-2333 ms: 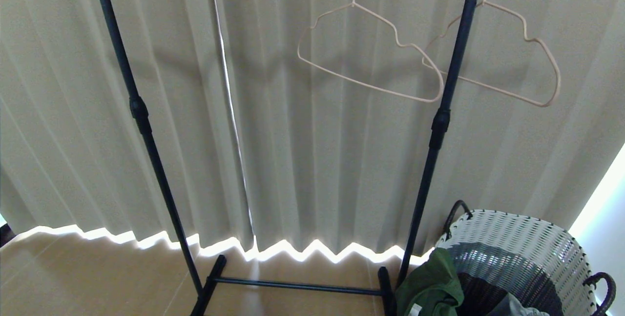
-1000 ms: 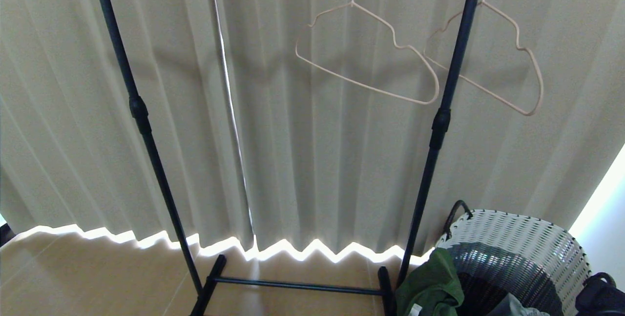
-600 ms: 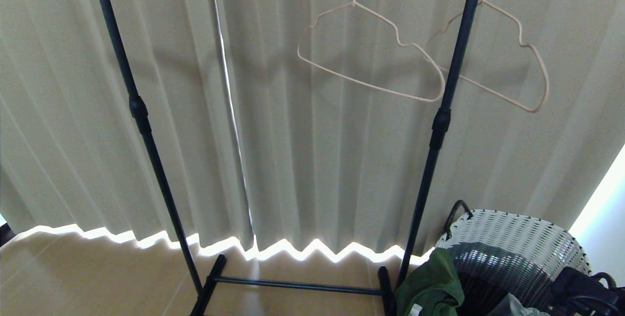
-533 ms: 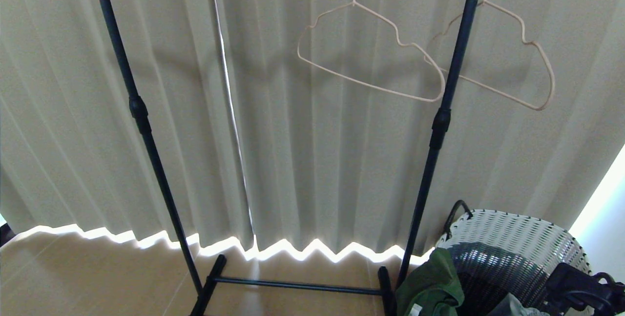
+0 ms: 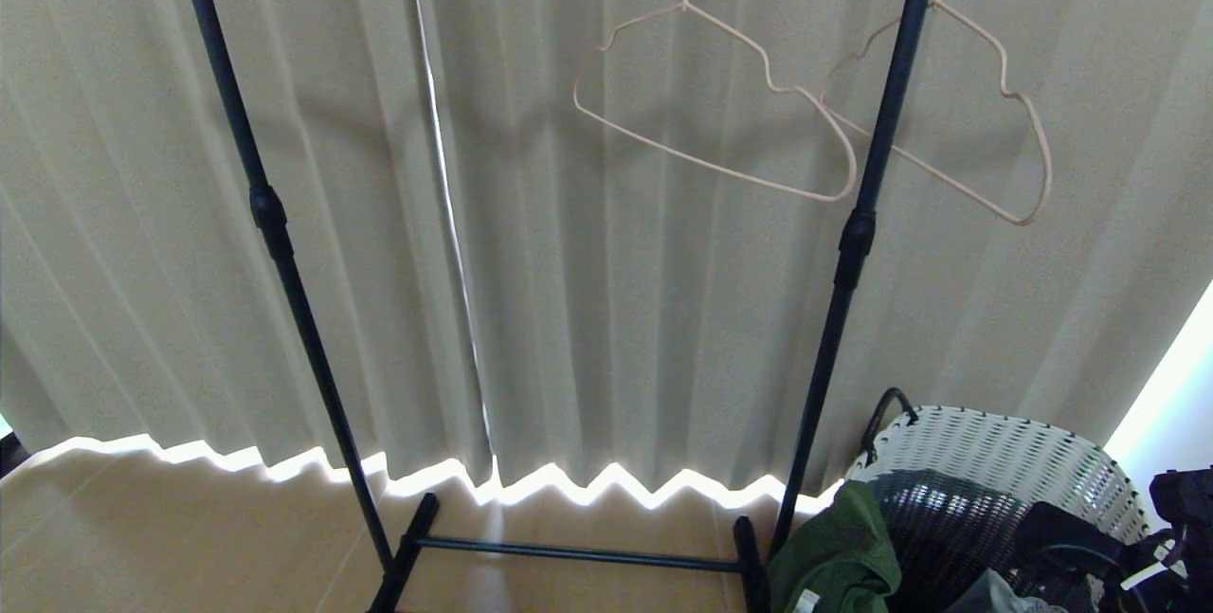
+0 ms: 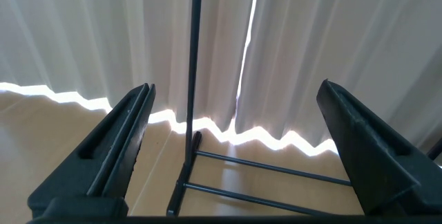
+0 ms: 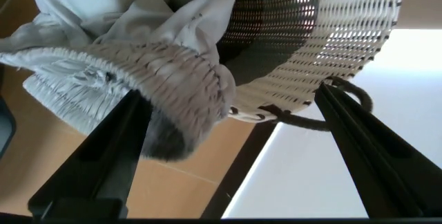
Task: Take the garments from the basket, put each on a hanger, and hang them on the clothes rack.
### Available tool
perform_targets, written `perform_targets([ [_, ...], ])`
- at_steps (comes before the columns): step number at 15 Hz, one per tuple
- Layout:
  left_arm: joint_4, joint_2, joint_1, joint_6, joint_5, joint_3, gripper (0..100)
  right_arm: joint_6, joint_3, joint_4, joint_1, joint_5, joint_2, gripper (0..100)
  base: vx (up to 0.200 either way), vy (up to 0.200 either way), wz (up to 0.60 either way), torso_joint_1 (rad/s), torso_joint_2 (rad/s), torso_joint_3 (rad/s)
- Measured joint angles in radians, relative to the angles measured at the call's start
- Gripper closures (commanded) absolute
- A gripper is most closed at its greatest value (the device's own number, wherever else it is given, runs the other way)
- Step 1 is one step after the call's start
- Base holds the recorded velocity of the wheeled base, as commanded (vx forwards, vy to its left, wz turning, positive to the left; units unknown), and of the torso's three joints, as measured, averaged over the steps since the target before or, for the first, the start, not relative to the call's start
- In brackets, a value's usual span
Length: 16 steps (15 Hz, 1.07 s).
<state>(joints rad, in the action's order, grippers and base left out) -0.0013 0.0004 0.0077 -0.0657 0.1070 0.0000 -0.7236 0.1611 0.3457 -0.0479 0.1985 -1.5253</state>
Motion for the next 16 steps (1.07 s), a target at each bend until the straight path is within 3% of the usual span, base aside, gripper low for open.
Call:
perform_targets([
  [4,0.0,0.0,-0.001,0.0,0.001,0.0,0,0.001,0.008,0.044,-0.007,0.0,-0.05,0,0.0,0.0,0.0,0.0,0.0,0.0],
  [5,0.0,0.0,-0.001,0.0,0.001,0.0,0,0.001,0.008,0.048,-0.007,0.0,-0.058,100,0.0,0.0,0.0,0.0,0.0,0.0],
  [12,0.0,0.0,-0.001,0.0,0.002,0.0,0,0.001,-0.011,0.055,-0.007,0.026,-0.076,100,0.0,0.0,0.0,0.0,0.0,0.0],
  [16,0.0,0.0,0.0,0.0,0.001,0.0,0,0.001,-0.075,0.156,0.001,0.042,-0.079,100,0.0,0.0,0.0,0.0,0.0,0.0],
])
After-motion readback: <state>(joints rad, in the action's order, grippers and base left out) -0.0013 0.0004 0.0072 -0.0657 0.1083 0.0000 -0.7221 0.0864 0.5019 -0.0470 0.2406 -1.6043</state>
